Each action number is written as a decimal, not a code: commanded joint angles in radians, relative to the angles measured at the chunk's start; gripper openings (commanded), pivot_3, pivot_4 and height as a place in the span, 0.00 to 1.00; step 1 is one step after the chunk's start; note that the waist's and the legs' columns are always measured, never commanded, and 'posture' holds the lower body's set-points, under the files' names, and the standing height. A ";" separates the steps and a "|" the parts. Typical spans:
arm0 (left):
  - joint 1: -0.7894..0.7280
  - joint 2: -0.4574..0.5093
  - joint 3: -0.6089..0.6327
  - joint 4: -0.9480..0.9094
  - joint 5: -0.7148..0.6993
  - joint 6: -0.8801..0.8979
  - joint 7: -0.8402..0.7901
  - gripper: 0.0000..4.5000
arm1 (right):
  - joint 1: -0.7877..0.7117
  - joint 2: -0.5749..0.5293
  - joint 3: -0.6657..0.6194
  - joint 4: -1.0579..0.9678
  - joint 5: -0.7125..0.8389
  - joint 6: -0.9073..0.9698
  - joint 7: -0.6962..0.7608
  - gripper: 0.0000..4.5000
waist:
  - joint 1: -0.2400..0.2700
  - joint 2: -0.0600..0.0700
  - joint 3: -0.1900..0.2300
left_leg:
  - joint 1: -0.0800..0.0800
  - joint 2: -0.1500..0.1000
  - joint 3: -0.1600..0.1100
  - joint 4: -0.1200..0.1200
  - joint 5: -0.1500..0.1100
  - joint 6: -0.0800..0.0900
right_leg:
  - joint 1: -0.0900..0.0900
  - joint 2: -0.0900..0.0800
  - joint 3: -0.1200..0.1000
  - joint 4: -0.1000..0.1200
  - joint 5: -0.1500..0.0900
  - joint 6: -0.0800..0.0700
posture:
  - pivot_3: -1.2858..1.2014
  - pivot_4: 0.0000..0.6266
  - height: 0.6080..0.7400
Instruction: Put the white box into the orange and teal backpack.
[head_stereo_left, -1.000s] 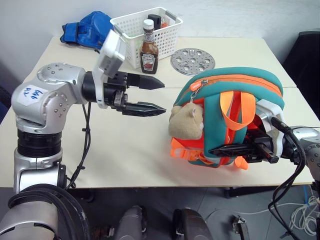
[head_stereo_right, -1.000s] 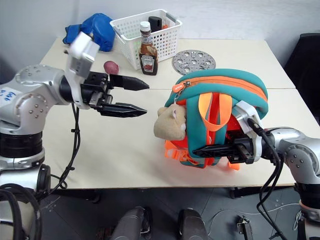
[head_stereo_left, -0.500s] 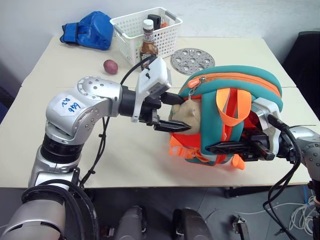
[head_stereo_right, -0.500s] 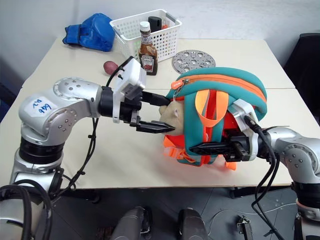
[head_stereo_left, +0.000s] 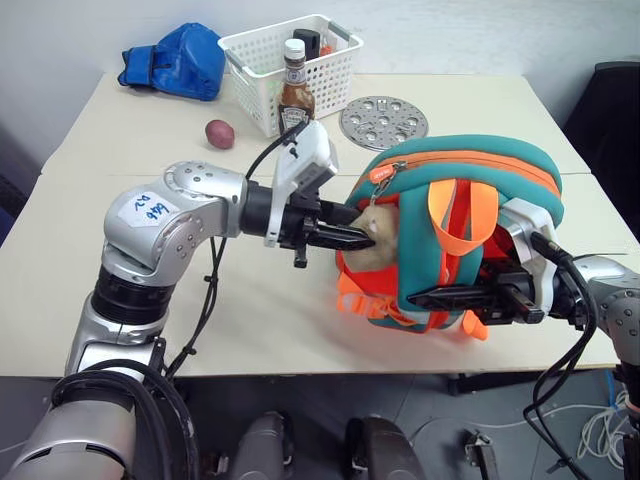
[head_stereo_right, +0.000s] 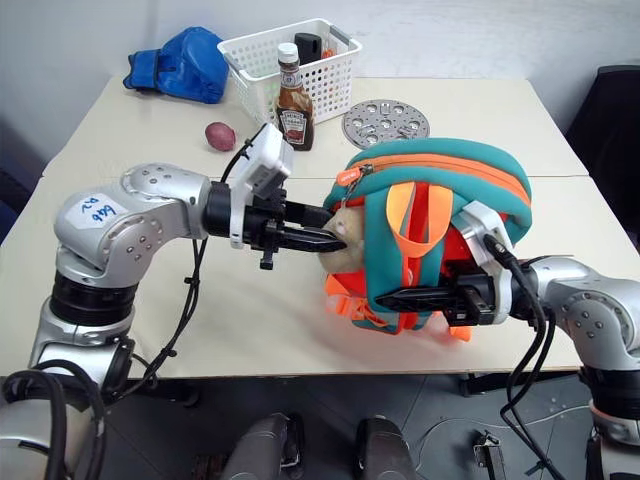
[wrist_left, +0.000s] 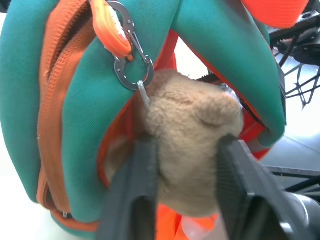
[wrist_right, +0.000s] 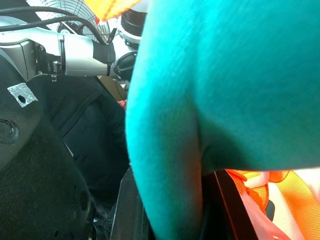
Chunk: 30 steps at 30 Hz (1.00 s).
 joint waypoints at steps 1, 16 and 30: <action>-0.032 0.054 0.020 -0.005 -0.015 -0.009 -0.060 0.11 | 0.011 0.008 -0.042 -0.035 0.027 -0.011 -0.012 0.00 | -0.001 0.000 0.000 | 0.000 0.000 0.000 0.000 0.000 0.000 | 0.000 0.000 0.000 0.000 0.000 0.000 | 0.52 0.24 1.00; -0.243 0.259 -0.061 0.437 0.230 -0.362 -0.385 0.03 | 0.121 0.036 -0.121 -0.083 0.085 -0.012 -0.092 0.00 | -0.003 0.000 0.000 | 0.000 0.000 0.003 -0.001 0.000 0.000 | -0.002 0.001 0.001 0.000 0.000 0.000 | 0.52 0.24 1.00; 0.008 0.200 -0.129 0.530 0.479 -0.704 -0.323 0.03 | 0.167 0.048 -0.165 -0.086 0.111 -0.025 -0.130 0.00 | 0.001 0.000 0.000 | -0.001 0.000 0.002 0.001 -0.001 0.002 | -0.002 0.000 0.001 0.001 0.000 0.000 | 0.52 0.24 1.00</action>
